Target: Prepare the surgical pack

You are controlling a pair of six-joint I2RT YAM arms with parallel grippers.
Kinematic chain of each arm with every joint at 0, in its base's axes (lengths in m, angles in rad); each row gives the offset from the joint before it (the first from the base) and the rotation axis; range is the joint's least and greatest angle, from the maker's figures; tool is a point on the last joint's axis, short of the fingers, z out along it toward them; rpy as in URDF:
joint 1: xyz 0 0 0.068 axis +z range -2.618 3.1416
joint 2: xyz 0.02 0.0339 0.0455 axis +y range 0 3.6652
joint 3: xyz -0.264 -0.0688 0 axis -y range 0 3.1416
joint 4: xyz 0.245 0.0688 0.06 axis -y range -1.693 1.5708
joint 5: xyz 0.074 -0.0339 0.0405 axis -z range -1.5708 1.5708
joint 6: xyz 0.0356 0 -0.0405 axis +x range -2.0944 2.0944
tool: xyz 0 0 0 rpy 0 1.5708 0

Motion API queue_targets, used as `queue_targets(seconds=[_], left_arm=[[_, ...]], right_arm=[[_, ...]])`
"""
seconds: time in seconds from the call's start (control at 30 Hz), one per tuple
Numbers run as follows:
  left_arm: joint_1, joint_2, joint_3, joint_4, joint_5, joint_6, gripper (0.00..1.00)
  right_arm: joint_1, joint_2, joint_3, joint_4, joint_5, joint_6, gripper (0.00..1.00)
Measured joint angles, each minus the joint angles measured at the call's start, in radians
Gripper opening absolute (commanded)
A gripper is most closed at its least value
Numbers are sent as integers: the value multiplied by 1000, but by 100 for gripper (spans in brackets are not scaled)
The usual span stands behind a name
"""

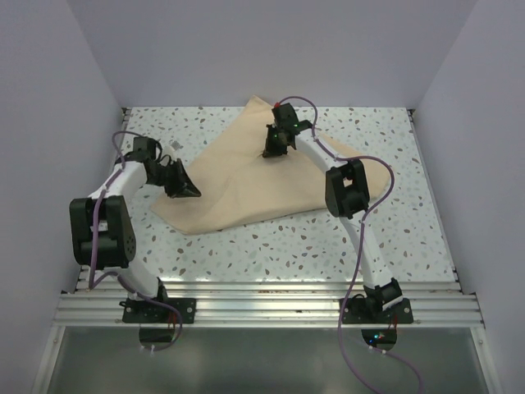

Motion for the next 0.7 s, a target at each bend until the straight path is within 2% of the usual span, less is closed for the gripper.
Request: queue_targets(seconds=[0.2,0.33,0.57,0.7], left_arm=[[-118,-3,-76,88,150,-19,0],[-121,38,-112,92,184,-29,0],[-111,246,-159,76,175,-34,0],[-108,263,-131,35,176,-23,0]], right_arm=[[0,1,0,0,0,0,0],[0,1,0,0,0,0,0],[0,1,0,0,-3,0,0],[0,2,0,0,-8,0,0]])
